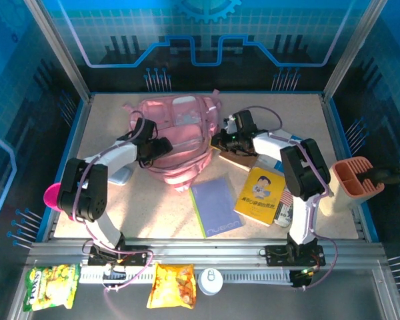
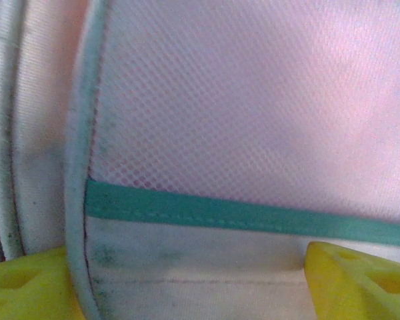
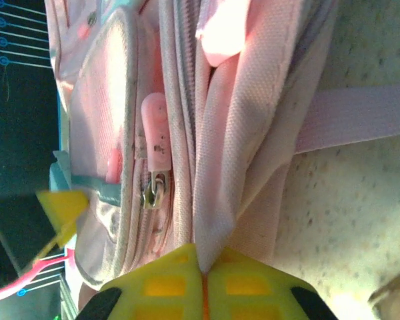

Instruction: Pack the student bag

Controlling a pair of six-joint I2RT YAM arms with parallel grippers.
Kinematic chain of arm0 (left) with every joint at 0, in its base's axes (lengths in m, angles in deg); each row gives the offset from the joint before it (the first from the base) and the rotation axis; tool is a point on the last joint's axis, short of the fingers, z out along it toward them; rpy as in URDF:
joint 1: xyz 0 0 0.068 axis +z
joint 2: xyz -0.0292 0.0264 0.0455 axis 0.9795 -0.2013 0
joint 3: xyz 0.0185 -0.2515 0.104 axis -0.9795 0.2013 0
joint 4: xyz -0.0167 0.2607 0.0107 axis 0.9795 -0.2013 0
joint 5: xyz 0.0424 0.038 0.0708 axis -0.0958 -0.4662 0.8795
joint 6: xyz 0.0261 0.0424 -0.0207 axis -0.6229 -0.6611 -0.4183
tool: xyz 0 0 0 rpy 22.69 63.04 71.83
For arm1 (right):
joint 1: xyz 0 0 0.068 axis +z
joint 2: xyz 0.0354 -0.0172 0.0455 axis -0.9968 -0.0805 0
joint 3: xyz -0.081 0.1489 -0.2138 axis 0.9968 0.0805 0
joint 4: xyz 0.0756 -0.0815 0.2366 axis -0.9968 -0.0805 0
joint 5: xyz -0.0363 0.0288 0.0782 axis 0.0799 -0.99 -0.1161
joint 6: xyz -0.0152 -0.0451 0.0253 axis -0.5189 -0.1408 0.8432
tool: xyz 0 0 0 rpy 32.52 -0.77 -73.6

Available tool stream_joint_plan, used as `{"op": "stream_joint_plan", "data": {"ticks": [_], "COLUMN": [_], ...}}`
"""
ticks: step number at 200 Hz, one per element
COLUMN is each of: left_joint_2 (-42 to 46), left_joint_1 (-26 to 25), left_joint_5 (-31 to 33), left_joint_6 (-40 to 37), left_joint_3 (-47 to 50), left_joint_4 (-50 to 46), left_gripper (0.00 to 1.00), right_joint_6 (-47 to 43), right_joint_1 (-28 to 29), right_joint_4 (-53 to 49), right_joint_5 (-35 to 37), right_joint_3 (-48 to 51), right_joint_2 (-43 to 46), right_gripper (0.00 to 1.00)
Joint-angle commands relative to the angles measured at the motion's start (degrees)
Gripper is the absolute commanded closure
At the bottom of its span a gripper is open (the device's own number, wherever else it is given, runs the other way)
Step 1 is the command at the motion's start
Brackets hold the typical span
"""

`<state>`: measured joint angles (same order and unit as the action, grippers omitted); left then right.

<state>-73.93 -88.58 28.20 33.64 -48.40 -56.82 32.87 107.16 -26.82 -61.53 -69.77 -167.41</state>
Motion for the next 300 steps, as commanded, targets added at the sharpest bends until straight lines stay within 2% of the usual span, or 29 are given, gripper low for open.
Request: {"op": "stream_joint_plan", "data": {"ticks": [1,21,37,49,61,84,107,145,164,186,203,246,300], "left_joint_2": [0.63,3.09,4.9,6.16,7.12,7.76,6.04,0.44,-1.8,-6.25,-11.08,-24.07,-34.33], "left_joint_1": [1.74,1.75,1.42,0.55,-1.03,-5.01,-9.71,-14.89,-16.16,-19.26,-21.39,-23.94,-24.01], "left_joint_5": [1.93,3.57,3.69,4.56,6.53,10.89,14.88,24.26,21.23,21.46,22.69,24.37,26.98], "left_joint_6": [-3.32,-6.47,-8.94,-11.13,-13.43,-16.53,-18.4,-15.42,-14.58,-14.44,-14.08,-13.81,-13.71], "left_joint_3": [-2.39,-2.55,-3.28,-3.85,-4.67,-7.46,-11.57,-20.24,-22.63,-27.37,-32.39,-46.55,-58.63], "left_joint_4": [-0.72,-3.39,-6.5,-8.67,-10.9,-15.49,-18.51,-24.73,-22.94,-22.09,-22.63,-27.02,-30.73], "left_gripper": [0.2,0.18,0.17,0.17,0.17,0.17,0.17,0.17,0.18,0.21,0.26,0.4,0.56], "right_joint_6": [6.6,8.6,7.63,5.55,3.35,-1.09,-3.16,-3.41,-4.09,-4.33,-4.33,-7.8,-9.63], "right_joint_1": [4.42,6.78,6.84,6.12,5.17,3.44,1.13,-3.72,-5.17,-6.31,-6.53,-6.92,-8.15], "right_joint_4": [8.71,9.84,8.0,4.82,2.05,-2.61,-4.3,-3.36,-3.43,-2.78,-2.54,-5.58,-6.12], "right_joint_5": [-4.49,-2.99,0.82,4.15,6.93,12.03,15.64,15.03,14.67,13.78,16.11,18.55,16.94], "right_joint_3": [3.82,5.72,6.88,7.15,7.55,8.76,11.24,15.21,16.25,16.97,18.08,18.06,18.94], "right_joint_2": [3.38,3.84,5.25,6.91,8.94,13.01,16.38,20.02,20.72,20.79,21.44,23.04,24.42], "right_gripper": [0.9,0.88,0.79,0.7,0.54,0.33,0.22,0.18,0.17,0.12,0.0,0.0,0.0]}}
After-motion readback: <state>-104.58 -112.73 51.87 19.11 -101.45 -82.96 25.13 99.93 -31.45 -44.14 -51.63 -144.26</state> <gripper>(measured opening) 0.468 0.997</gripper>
